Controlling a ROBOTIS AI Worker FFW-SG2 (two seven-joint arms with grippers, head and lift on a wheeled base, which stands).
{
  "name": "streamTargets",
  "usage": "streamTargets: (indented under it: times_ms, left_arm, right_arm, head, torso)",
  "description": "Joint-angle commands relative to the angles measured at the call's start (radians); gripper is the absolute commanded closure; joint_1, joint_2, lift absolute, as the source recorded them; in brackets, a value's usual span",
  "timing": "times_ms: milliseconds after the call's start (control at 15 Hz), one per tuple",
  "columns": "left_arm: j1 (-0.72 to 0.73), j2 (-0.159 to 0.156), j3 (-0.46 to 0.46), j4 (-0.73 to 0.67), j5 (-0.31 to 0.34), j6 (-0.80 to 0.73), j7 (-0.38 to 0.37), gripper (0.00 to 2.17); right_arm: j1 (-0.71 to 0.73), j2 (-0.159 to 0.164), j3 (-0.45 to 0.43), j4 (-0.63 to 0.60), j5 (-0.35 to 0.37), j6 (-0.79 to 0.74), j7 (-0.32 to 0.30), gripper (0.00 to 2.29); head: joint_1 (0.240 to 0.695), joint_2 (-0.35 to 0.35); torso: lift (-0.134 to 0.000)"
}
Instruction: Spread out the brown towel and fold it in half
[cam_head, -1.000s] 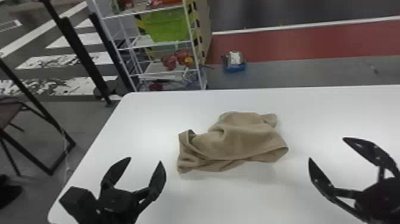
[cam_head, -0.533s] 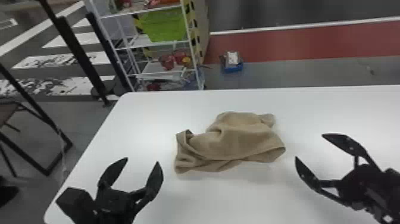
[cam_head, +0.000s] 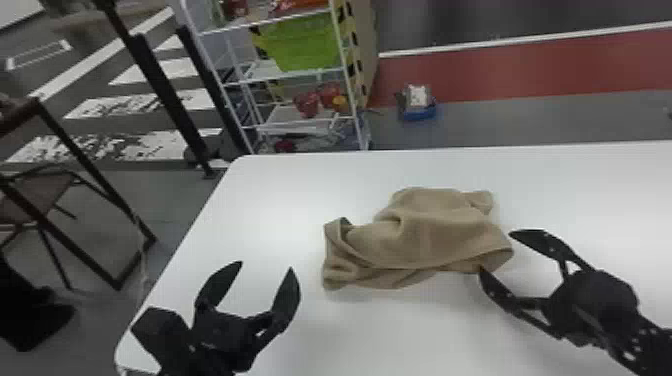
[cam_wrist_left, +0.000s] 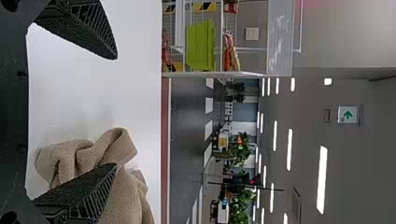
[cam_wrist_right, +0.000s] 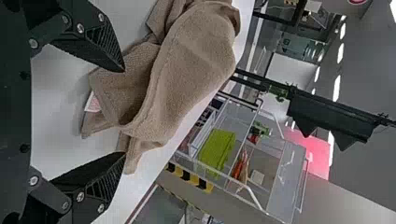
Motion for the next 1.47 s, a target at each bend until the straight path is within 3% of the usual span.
streamTargets:
  times_ms: [0,67,333,400,600,667,867,1067,1400]
  left_arm:
    - [-0.002,-0.004,0.002,0.000,0.001,0.000,-0.002,0.06]
    - [0.000,-0.004,0.005,0.000,0.003,0.000,-0.002,0.06]
    - [-0.002,-0.004,0.005,0.000,0.004,0.000,-0.003,0.06]
    - [-0.002,-0.004,0.005,0.000,0.004,0.000,-0.008,0.06]
    - [-0.002,-0.004,0.014,0.000,-0.006,0.000,-0.074,0.06]
    - [-0.006,-0.004,0.017,0.000,-0.012,0.000,-0.124,0.06]
    - [-0.032,-0.004,0.006,-0.001,-0.080,-0.003,-0.239,0.06]
    - [-0.061,-0.004,-0.047,0.000,-0.209,-0.018,-0.265,0.06]
    - [-0.111,-0.004,-0.126,0.003,-0.299,-0.006,-0.250,0.06]
  right_arm:
    - [-0.013,0.004,0.024,0.013,0.001,0.001,-0.002,0.50]
    - [-0.015,0.004,0.027,0.013,0.001,0.016,-0.001,0.51]
    - [-0.015,0.004,0.023,0.011,-0.002,0.019,-0.009,1.84]
    - [-0.005,0.004,0.024,0.003,-0.007,0.007,-0.047,2.01]
    - [0.008,0.004,0.023,-0.089,-0.090,-0.067,-0.061,2.02]
    - [0.010,0.004,0.023,-0.144,-0.122,-0.039,-0.059,2.02]
    - [-0.024,0.004,0.061,-0.250,-0.128,0.114,-0.042,2.02]
    - [-0.068,0.004,0.096,-0.326,-0.130,0.225,-0.045,2.01]
    - [-0.136,0.004,0.178,-0.465,-0.087,0.473,-0.036,2.01]
  head:
    - [0.695,0.346]
    - [0.695,0.350]
    - [0.695,0.350]
    - [0.695,0.350]
    - [0.695,0.350]
    - [0.695,0.350]
    - [0.695,0.323]
    - [0.695,0.291]
    - [0.695,0.259]
  torso:
    - [-0.134]
    - [-0.134]
    - [-0.134]
    - [-0.134]
    - [-0.134]
    - [-0.134]
    - [-0.134]
    - [-0.134]
    - [-0.134]
